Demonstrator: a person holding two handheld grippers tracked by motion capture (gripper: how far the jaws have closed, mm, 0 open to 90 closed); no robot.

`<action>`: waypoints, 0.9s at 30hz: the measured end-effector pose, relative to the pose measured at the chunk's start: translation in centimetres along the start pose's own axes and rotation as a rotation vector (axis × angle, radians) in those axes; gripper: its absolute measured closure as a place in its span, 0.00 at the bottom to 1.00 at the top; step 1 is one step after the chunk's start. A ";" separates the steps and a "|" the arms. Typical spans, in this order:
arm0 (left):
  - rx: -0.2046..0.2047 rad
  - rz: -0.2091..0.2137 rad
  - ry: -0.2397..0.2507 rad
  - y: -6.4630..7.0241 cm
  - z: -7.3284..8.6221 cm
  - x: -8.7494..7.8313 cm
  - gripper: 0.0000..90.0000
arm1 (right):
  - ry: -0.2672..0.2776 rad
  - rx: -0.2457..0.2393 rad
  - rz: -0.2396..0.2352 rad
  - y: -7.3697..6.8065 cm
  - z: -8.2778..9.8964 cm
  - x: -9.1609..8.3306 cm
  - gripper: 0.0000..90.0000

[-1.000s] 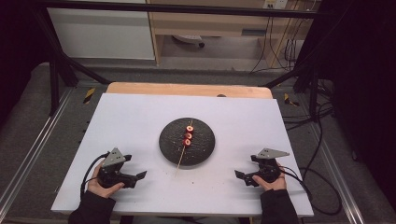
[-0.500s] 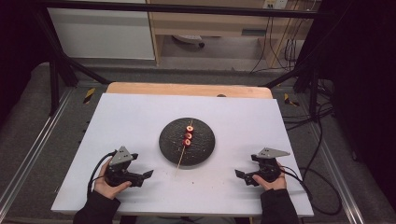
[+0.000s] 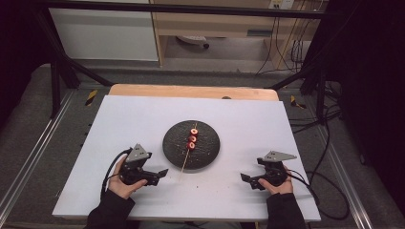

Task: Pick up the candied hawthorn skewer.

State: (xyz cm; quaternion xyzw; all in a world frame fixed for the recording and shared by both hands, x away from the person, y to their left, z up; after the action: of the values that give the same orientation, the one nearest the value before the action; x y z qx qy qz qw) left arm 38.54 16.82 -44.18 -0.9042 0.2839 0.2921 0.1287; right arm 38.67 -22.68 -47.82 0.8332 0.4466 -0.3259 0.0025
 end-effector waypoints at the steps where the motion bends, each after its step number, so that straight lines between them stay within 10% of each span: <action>1: 0.000 0.000 -0.003 0.2 -0.3 0.2 0.11 | 0.001 -0.004 0.001 0.0 0.0 0.0 0.01; 16: -0.006 -0.043 -0.074 3.0 -3.1 3.8 0.24 | 0.003 -0.009 0.001 0.0 0.0 0.0 0.01; 27: -0.062 -0.084 -0.124 4.0 -3.8 6.5 0.53 | 0.005 -0.008 0.005 0.0 -0.1 0.0 0.01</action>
State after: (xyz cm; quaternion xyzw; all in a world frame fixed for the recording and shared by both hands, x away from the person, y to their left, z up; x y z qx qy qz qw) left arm 42.28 9.26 -45.36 -0.8989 0.2282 0.3507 0.1300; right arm 38.70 -22.63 -47.77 0.8352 0.4457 -0.3221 0.0056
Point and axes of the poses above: each handheld gripper's, and its own axes: x roughly forward along the jaws, z roughly out of its underside, y roughly to its right, the point moved 4 cm from there along x, roughly forward along the jaws, and after that the axes turned 12 degrees about -z, right-handed, at the moved point
